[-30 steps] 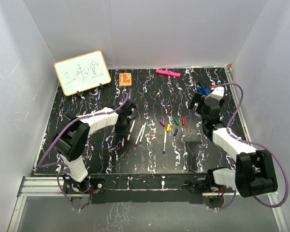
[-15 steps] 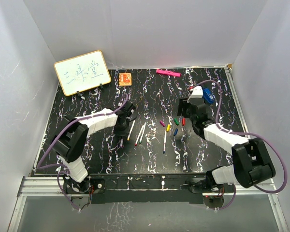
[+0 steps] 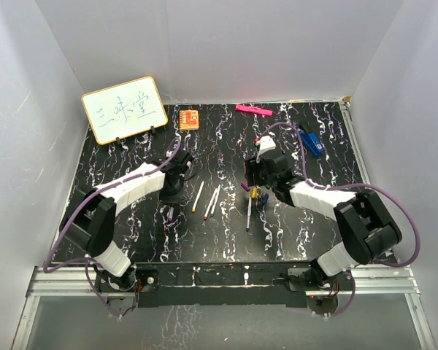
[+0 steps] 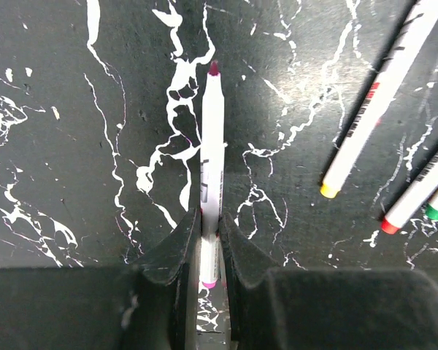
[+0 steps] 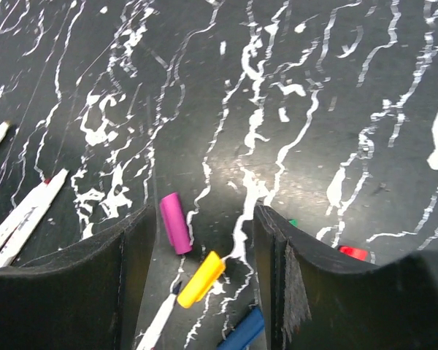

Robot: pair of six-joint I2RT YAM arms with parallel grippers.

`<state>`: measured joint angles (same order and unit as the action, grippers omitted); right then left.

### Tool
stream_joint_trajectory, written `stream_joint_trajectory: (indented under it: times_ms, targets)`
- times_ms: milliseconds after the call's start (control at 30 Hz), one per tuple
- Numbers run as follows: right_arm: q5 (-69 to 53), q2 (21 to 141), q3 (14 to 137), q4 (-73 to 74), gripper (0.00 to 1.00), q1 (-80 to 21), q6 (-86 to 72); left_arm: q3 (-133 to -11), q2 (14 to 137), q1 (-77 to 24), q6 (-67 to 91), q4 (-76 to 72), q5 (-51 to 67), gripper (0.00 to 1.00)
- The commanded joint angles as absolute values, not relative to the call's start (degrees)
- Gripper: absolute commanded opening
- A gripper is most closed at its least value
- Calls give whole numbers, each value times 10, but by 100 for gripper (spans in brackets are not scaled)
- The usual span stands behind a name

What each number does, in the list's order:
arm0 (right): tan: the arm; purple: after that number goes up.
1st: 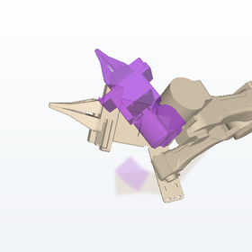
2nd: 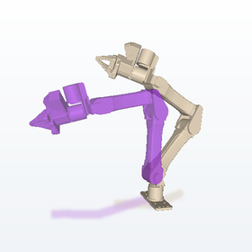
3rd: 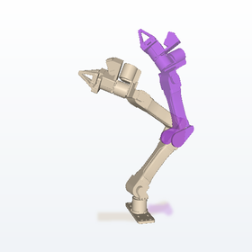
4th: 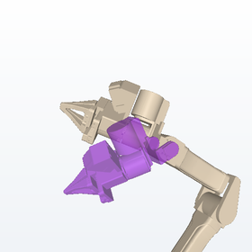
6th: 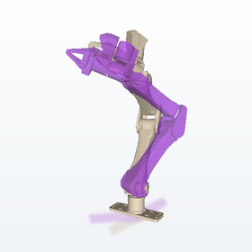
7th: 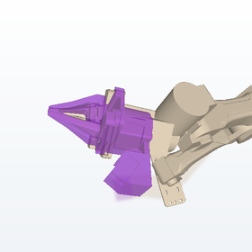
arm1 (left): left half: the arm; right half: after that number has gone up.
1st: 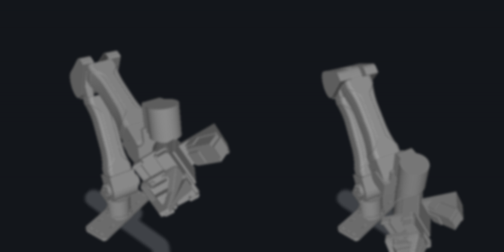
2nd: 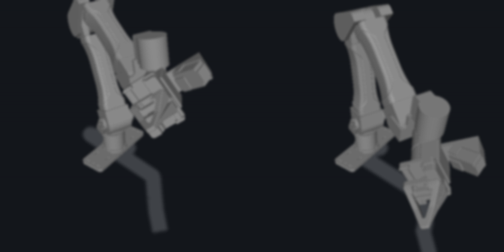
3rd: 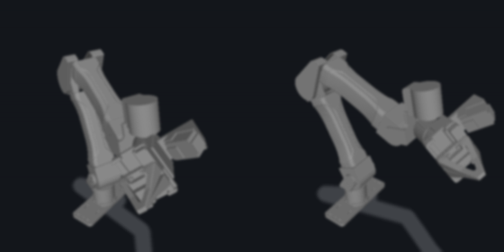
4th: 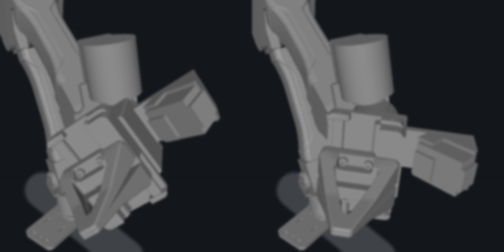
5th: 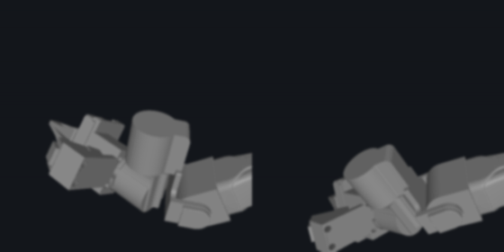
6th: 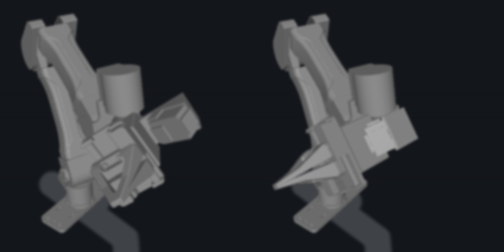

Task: Insert the pens into the pen caps

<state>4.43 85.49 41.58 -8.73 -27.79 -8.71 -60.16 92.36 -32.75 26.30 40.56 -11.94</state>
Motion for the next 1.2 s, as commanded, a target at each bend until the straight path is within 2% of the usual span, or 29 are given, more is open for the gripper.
stream_joint_trajectory:
  times_ms: [0,333,567,1167]
  targets:
    - [13,871,453,-85,53,-293,-75,-607,877,-328,252,399,-118,0]
    - [2,918,478,-55,52,-307,-69,-602,840,-328,257,367,-87,0]
    - [15,937,483,-44,45,-320,-62,-599,829,-328,267,353,-74,0]
    - [69,990,503,-13,41,-341,-64,-588,825,-328,273,342,-82,0]
